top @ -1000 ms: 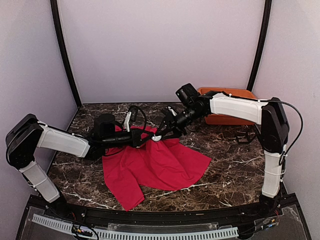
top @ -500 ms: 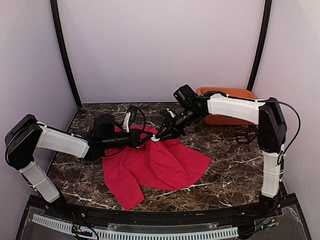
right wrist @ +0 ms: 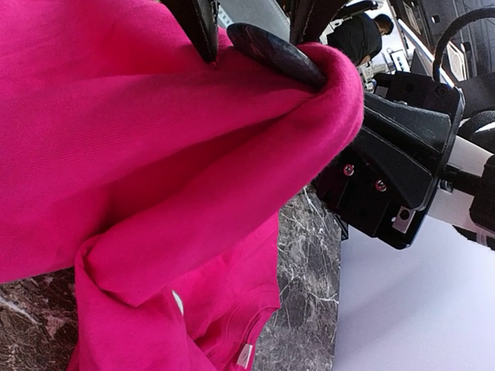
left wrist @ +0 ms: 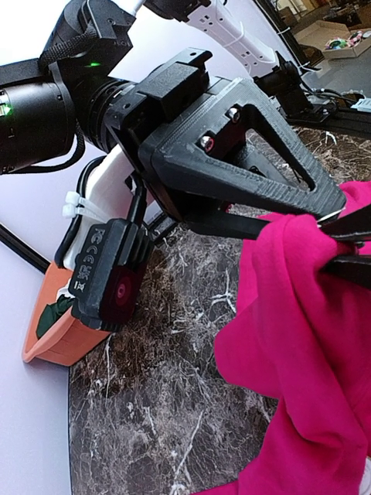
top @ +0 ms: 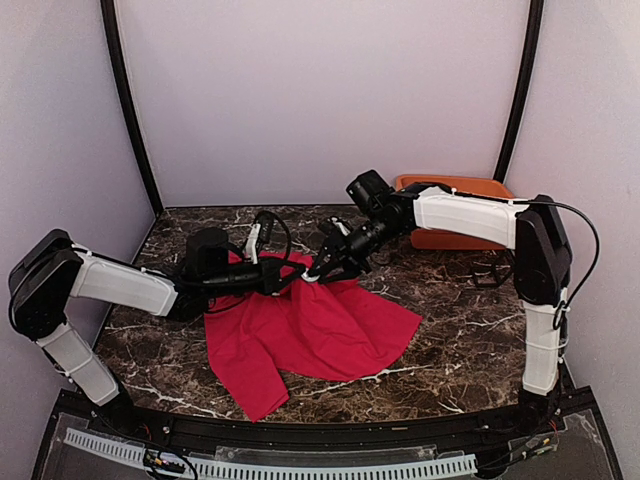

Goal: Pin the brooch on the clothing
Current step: Pin the brooch onto the flattened clothing.

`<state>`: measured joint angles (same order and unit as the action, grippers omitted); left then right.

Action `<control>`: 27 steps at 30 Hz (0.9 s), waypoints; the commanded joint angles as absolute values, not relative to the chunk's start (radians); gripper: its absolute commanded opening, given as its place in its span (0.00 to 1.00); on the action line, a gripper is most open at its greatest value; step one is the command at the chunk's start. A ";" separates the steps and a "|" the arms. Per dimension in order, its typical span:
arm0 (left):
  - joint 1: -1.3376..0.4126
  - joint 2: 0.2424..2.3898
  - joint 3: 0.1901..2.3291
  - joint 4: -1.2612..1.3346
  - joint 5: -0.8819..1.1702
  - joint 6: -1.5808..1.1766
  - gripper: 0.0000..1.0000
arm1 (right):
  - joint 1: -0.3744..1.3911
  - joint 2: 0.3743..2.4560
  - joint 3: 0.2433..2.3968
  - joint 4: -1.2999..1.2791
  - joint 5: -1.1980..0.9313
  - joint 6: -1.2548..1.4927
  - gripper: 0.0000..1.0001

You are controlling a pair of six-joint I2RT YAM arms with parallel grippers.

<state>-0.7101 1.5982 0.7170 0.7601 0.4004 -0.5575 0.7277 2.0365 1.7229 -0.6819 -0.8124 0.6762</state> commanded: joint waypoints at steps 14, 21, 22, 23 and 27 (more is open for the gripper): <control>-0.716 1.543 0.701 0.777 0.411 -0.537 0.01 | 0.709 1.953 1.679 -0.603 -0.898 0.627 0.36; -0.716 1.548 0.705 0.784 0.418 -0.546 0.01 | 0.709 1.995 1.711 -0.606 -0.858 0.667 0.33; -0.716 1.547 0.705 0.783 0.419 -0.546 0.01 | 0.709 1.999 1.715 -0.606 -0.856 0.669 0.32; -0.716 1.548 0.706 0.783 0.418 -0.546 0.01 | 0.709 2.002 1.718 -0.605 -0.856 0.670 0.32; -0.716 1.553 0.706 0.791 0.426 -0.551 0.01 | 0.708 2.016 1.735 -0.604 -0.855 0.684 0.32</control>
